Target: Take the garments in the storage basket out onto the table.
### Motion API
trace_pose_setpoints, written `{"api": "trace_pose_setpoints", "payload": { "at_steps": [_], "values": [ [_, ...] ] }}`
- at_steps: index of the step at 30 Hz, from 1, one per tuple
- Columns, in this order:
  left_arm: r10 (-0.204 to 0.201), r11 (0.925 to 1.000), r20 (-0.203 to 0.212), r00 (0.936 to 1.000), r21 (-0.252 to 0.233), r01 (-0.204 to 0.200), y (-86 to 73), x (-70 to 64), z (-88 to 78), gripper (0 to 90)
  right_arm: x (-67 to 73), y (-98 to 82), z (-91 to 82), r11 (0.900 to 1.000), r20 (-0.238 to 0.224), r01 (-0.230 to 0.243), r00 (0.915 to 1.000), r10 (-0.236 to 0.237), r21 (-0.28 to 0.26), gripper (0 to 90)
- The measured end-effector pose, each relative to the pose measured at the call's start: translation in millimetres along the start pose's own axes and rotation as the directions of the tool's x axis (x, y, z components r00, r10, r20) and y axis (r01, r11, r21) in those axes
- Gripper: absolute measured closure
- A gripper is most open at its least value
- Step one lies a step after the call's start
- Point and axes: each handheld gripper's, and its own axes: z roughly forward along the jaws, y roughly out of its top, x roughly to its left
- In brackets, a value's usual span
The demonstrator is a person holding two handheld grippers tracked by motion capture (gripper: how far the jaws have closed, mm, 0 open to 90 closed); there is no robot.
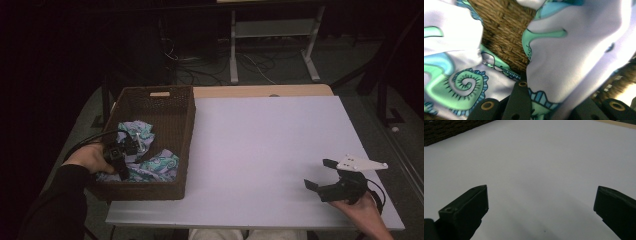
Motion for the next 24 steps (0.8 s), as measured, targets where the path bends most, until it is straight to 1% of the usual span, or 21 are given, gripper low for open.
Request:
{"api": "trace_pose_setpoints", "payload": {
  "at_steps": [1, 4, 5, 7, 9, 11, 14, 19, 20, 21, 22, 23, 24],
  "values": [
    [-0.003, 0.9998, -0.002, 1.0, -0.021, 0.003, -1.6, -0.5, -4.3, 84.2, 0.0, 0.0, -0.1, 1.0, 0.001, 0.001, 1.0, -0.001, -0.001, 0.0],
    [0.009, 0.998, -0.002, 1.0, -0.062, -0.009, -4.0, -2.5, -13.3, 84.2, 0.1, 0.1, 0.2, 1.0, 0.001, 0.004, 1.0, -0.004, 0.001, 0.0],
    [0.008, 0.9965, -0.001, 1.0, -0.083, -0.008, -4.8, -4.2, -16.8, 84.3, 0.4, 0.3, 1.0, 1.0, 0.003, 0.009, 1.0, -0.009, 0.005, 0.0],
    [0.014, 0.9944, 0.0, 0.9999, -0.105, -0.014, -5.4, -5.9, -23.3, 84.3, 0.4, 0.3, 1.2, 1.0, 0.003, 0.011, 0.9999, -0.011, 0.005, 0.0],
    [0.016, 0.9929, -0.002, 0.9999, -0.118, -0.016, -5.8, -7.3, -29.1, 84.2, 0.7, 0.3, 1.3, 1.0, 0.003, 0.014, 0.9999, -0.014, 0.005, 0.0],
    [0.014, 0.9916, -0.017, 0.9998, -0.128, -0.016, -6.0, -9.5, -36.4, 84.3, 0.7, 0.4, 1.2, 1.0, 0.003, 0.014, 0.9999, -0.014, 0.004, 0.0],
    [0.024, 0.9883, -0.035, 0.9991, -0.15, -0.029, -6.2, -13.1, -46.4, 84.3, 0.6, 0.5, 0.8, 1.0, 0.003, 0.015, 0.9999, -0.015, 0.001, 0.0],
    [0.03, 0.9842, -0.058, 0.9979, -0.173, -0.039, -5.9, -17.9, -64.0, 84.3, 1.0, 0.7, 1.0, 1.0, 0.002, 0.018, 0.9998, -0.018, 0.002, 0.0],
    [0.03, 0.9826, -0.053, 0.9982, -0.181, -0.039, -6.0, -18.5, -67.6, 84.3, 1.2, 0.8, 0.9, 1.0, 0.002, 0.018, 0.9998, -0.018, 0.002, 0.0],
    [0.03, 0.9807, -0.06, 0.9977, -0.191, -0.041, -6.2, -19.2, -71.5, 84.3, 1.3, 1.0, 0.8, 1.0, 0.002, 0.019, 0.9998, -0.019, 0.001, 0.0],
    [0.028, 0.978, -0.054, 0.9981, -0.205, -0.038, -6.4, -19.4, -75.4, 84.3, 1.5, 1.0, 0.8, 1.0, 0.002, 0.019, 0.9998, -0.019, 0.0, 0.0],
    [0.027, 0.9746, -0.07, 0.9972, -0.22, -0.042, -6.9, -20.3, -80.3, 84.3, 1.5, 1.1, 0.7, 1.0, 0.001, 0.019, 0.9998, -0.019, 0.0, 0.0],
    [0.023, 0.9714, -0.075, 0.9969, -0.234, -0.04, -7.0, -20.6, -83.0, 84.4, 1.4, 1.0, 0.8, 1.0, 0.002, 0.02, 0.9998, -0.02, 0.0, 0.0]
  ]
}}
